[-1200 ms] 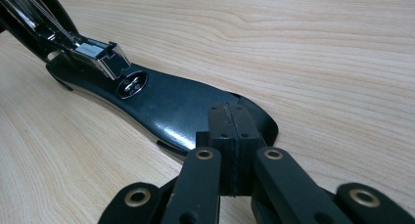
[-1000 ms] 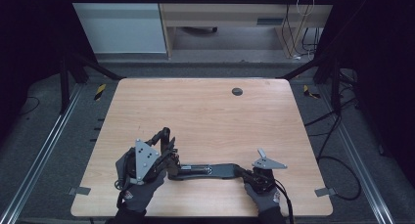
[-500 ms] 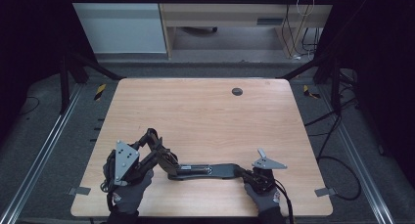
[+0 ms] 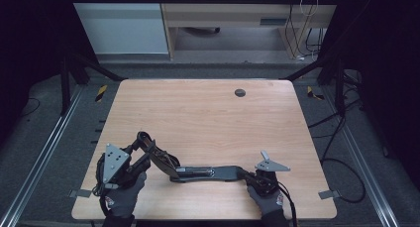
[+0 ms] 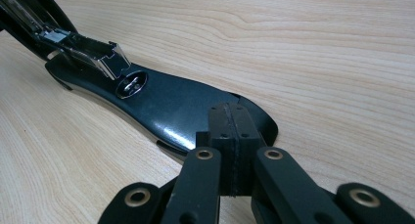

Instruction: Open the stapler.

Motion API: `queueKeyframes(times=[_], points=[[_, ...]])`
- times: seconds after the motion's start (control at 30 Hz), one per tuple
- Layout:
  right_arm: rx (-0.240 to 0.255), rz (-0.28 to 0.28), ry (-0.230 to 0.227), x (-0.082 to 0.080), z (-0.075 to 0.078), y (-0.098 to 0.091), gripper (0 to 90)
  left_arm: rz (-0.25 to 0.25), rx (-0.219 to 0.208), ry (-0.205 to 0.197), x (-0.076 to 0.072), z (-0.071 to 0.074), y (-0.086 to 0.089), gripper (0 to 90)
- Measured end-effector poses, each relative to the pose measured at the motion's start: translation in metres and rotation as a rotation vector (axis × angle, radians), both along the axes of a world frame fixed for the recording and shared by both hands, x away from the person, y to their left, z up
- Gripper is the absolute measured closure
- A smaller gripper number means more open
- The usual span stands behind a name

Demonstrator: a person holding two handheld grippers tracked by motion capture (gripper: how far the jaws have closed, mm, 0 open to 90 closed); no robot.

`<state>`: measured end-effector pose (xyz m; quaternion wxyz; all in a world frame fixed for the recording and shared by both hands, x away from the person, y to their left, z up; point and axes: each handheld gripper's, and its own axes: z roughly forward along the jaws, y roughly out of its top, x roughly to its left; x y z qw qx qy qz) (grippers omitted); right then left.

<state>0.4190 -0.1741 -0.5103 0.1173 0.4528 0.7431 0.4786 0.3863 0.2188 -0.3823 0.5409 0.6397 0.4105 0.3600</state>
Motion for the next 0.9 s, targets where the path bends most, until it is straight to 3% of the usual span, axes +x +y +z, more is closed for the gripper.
queueKeyframes(times=[0.67,0.9], points=[[0.002,-0.002,0.002,0.000,0.000,0.000,90.0,-0.009,-0.113,0.021,0.001,-0.015,0.029,57.9],[-0.002,-0.003,0.000,0.000,0.000,0.000,90.0,0.000,-0.125,0.035,0.001,-0.017,0.035,57.7]])
